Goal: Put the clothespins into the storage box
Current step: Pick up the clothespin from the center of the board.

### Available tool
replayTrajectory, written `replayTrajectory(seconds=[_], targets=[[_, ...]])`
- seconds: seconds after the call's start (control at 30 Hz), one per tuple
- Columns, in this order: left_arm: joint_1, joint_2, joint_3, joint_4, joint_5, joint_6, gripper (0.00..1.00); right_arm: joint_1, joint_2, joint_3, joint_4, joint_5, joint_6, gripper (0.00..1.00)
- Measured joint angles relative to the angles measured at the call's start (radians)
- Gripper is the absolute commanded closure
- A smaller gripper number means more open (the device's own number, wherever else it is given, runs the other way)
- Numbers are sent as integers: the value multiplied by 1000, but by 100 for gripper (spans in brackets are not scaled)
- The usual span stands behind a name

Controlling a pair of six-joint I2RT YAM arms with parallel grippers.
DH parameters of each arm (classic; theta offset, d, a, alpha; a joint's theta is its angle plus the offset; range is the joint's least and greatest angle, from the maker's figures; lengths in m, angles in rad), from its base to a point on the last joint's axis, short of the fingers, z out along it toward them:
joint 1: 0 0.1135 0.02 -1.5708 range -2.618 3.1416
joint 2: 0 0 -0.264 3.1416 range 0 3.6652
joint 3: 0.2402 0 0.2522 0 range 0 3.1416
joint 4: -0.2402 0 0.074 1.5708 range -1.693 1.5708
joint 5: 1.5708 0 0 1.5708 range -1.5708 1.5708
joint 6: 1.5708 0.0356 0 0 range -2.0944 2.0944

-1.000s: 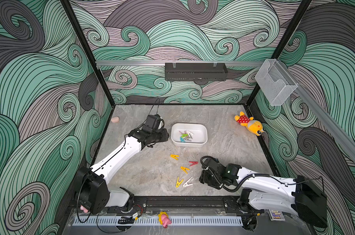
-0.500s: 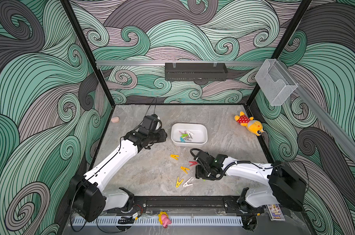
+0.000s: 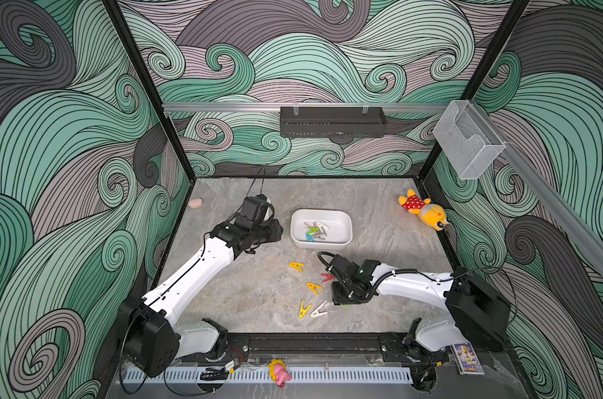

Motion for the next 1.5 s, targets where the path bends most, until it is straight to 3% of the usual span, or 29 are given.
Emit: replayTrajectory(seconds=[0.23, 0.8, 1.27, 1.5], targets=[[0, 10, 1, 1, 1, -1, 63, 24, 9, 5, -17, 26, -50, 53], [0, 48, 23, -6, 16, -12, 63, 34, 11, 3, -39, 69, -80, 75], [0, 40, 30, -24, -64, -9, 63, 33, -98, 9, -113, 79, -89, 76], [13, 8, 30, -56, -111, -4, 62, -41, -149, 174, -174, 92, -157, 76]])
